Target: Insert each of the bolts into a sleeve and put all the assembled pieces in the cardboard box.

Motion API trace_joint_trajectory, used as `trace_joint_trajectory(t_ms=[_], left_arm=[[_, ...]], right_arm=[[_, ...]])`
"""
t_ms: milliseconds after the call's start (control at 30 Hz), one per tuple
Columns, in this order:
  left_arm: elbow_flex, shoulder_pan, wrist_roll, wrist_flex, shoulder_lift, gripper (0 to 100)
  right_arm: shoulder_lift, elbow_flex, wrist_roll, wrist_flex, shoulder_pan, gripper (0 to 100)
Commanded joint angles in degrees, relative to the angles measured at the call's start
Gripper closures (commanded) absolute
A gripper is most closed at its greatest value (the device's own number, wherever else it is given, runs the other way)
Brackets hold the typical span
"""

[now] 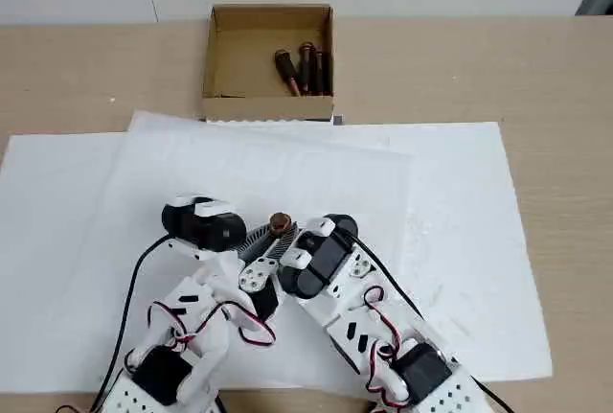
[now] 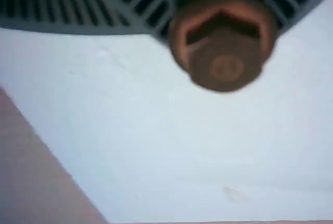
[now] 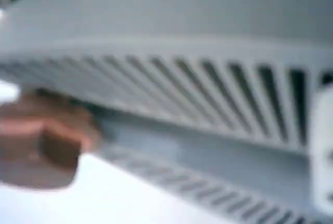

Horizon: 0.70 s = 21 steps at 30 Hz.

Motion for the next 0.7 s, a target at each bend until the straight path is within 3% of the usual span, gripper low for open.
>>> trace_joint_trajectory(t_ms=[0,467,667], left_arm=[[-0.3,-0.3,-0.8,0.9,-0.1,83],[-10.7,-1.9,-1.0,1.7,0.1,82],[-12.4,-7.2,-7.4,2.9,0.0,88]], right_arm=[[-0.6,-5.2,0.9,-1.6,-0.2,99.5],[-0.6,-4.7,0.8,-1.3,-0.2,99.5],[-0.6,-4.7,0.5,-1.3,3.5,99.5]])
